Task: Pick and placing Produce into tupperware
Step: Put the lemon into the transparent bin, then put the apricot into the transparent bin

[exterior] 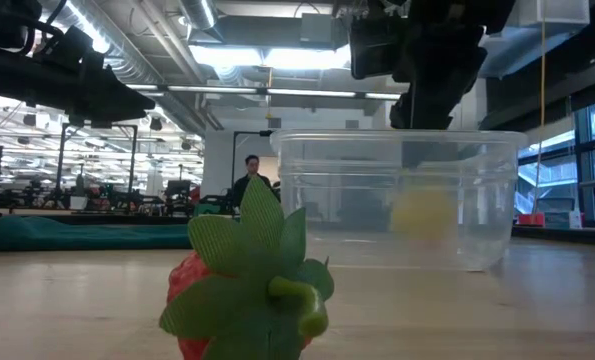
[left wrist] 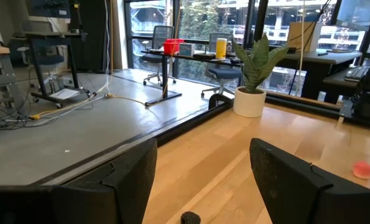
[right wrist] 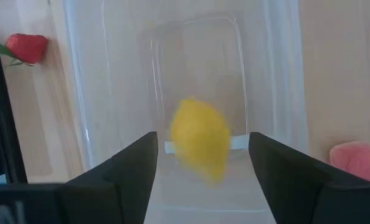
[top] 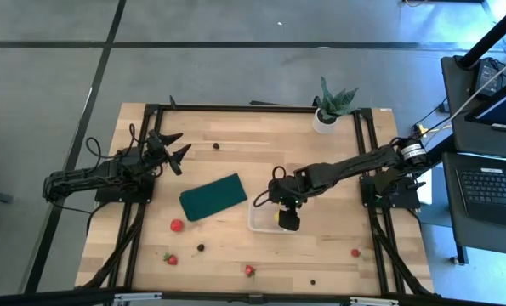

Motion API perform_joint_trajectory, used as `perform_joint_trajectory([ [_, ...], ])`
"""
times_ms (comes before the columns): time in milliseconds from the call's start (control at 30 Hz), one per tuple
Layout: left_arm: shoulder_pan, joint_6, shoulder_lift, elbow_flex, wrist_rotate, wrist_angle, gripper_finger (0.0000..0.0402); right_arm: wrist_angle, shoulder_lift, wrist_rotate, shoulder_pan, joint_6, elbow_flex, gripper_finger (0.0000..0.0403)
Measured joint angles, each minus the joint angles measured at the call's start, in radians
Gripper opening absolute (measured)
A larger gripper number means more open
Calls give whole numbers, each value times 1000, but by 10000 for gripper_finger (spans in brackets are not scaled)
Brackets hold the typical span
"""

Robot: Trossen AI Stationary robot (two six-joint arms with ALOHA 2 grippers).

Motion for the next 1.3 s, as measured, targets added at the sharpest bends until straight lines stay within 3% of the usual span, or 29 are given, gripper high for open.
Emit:
perform_joint_trajectory([
  [267,0,0,0,0,0,0,250,-25,-17,7,0,-36,21,258],
  [400,0,0,0,0,0,0,250,-138,-57,70,-14,-81,77,258],
  [733,0,-4,0,0,0,0,250,-258,-261,72,-158,-245,131,259],
  [933,0,-4,0,0,0,0,250,-335,-276,51,-278,-349,131,259],
  [1100,0,-5,0,0,0,0,250,-330,-242,-58,-348,-459,72,259],
  [1300,0,-5,0,0,0,0,250,-269,-239,-85,-430,-509,-74,259],
])
